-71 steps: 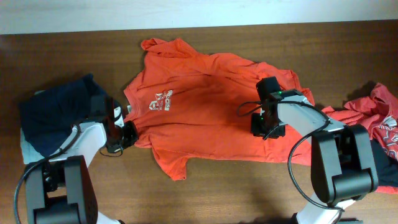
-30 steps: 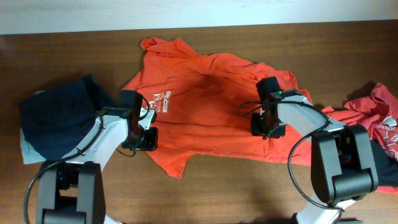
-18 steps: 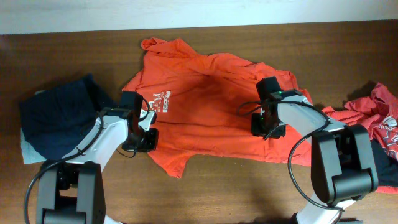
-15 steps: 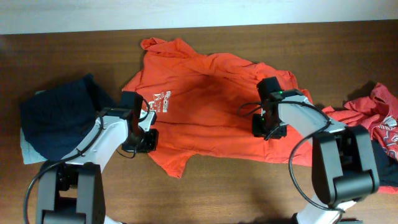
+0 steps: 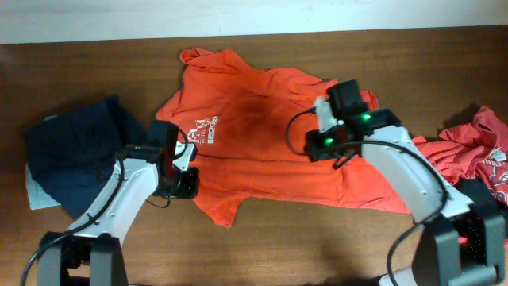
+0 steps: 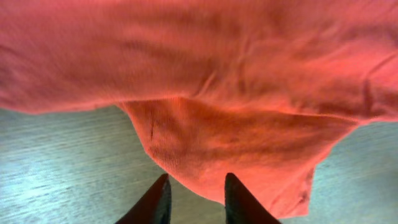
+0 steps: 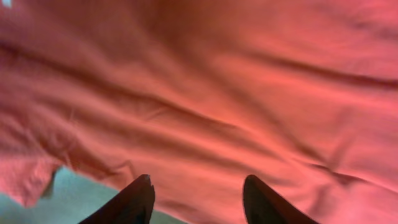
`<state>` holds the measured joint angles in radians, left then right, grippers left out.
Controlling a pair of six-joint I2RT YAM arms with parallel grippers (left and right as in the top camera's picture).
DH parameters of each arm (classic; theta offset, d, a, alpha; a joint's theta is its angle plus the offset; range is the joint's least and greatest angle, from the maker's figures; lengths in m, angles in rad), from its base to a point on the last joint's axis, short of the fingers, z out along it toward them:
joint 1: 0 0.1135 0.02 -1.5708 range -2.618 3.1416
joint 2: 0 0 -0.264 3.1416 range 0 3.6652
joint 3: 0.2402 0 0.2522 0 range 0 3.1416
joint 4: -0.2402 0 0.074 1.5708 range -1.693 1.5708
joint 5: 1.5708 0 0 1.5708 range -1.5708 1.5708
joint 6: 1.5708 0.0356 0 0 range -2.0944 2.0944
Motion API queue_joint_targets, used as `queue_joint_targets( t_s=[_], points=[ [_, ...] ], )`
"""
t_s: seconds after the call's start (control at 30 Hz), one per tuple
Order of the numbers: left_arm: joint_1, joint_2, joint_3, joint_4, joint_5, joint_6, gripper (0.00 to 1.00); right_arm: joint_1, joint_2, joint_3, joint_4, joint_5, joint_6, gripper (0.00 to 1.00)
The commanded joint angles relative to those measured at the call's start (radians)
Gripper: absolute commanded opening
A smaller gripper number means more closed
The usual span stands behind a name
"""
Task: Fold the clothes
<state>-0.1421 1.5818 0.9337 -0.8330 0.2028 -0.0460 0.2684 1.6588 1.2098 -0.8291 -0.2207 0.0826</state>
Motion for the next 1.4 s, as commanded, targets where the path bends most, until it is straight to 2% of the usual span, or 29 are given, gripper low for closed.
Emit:
queue_joint_targets(
  t_s=[0.0, 0.37, 0.57, 0.67, 0.77, 0.83, 0.9, 1.1, 1.37],
  points=[
    [0.001, 0.024, -0.044, 0.027, 0.011, -0.01, 0.36, 0.065, 0.064, -0.005, -0.001, -0.037, -0.09, 0.54],
    [0.001, 0.03, -0.079, 0.064, -0.016, -0.011, 0.41, 0.099, 0.242, -0.005, 0.012, -0.032, -0.093, 0.54],
    [0.001, 0.032, -0.079, 0.116, -0.022, -0.018, 0.4, 0.099, 0.277, -0.005, 0.013, -0.034, -0.093, 0.53],
    [0.001, 0.034, -0.079, 0.146, -0.008, -0.022, 0.25, 0.099, 0.277, -0.005, 0.014, -0.034, -0.093, 0.53],
    [0.001, 0.034, -0.079, 0.157, -0.004, -0.03, 0.01, 0.099, 0.277, -0.005, 0.014, -0.034, -0.093, 0.53],
    [0.001, 0.034, -0.078, 0.15, -0.003, -0.033, 0.01, 0.099, 0.277, -0.005, 0.014, -0.034, -0.093, 0.53],
    [0.001, 0.034, -0.07, 0.118, -0.004, -0.033, 0.01, 0.099, 0.278, -0.005, 0.014, -0.034, -0.093, 0.53],
    [0.001, 0.019, 0.074, -0.162, -0.024, -0.032, 0.01, 0.099, 0.281, -0.005, 0.02, -0.029, -0.09, 0.53],
    [0.001, 0.013, 0.119, -0.326, -0.113, -0.032, 0.01, 0.099, 0.281, -0.005, 0.021, -0.029, -0.085, 0.53]
  ],
)
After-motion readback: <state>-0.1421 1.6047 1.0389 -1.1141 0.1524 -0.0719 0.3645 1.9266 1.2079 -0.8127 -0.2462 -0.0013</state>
